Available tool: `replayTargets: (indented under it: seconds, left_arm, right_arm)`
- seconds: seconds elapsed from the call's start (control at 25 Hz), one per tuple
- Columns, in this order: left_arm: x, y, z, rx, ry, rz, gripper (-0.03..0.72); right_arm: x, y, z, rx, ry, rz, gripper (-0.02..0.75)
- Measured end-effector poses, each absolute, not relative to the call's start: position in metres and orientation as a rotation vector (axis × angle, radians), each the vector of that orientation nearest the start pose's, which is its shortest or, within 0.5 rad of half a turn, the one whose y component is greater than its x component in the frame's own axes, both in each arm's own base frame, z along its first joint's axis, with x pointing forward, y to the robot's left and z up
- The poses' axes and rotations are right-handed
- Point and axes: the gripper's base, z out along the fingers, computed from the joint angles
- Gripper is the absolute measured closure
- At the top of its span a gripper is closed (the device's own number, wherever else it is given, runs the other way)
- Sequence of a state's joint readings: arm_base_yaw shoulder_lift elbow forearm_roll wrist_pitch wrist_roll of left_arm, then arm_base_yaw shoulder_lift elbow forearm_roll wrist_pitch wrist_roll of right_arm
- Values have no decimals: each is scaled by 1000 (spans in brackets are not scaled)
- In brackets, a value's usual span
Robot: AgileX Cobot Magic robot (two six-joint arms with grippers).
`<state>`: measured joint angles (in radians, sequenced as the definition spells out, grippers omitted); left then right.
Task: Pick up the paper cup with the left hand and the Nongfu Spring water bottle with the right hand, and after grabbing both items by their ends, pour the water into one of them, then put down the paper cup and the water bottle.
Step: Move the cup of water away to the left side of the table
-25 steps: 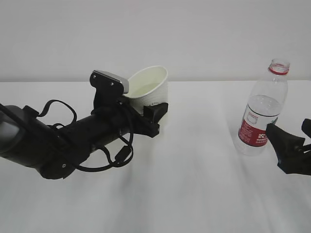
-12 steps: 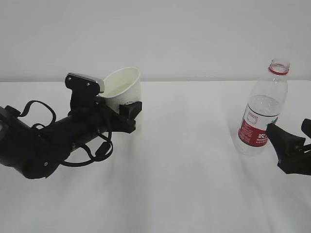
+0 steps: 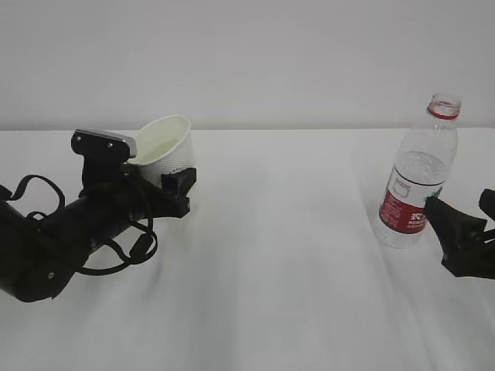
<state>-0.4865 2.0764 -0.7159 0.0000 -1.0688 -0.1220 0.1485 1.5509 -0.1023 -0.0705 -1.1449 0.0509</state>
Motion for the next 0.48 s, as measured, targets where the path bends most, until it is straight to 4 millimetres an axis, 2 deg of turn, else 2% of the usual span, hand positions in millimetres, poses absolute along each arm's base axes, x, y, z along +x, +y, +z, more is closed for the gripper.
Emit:
replayTargets:
  seconds: [0.48]
  left_arm:
    - [295, -136, 84, 163, 1854, -284, 196]
  right_arm:
    - [192, 35, 146, -161, 1784, 178, 142]
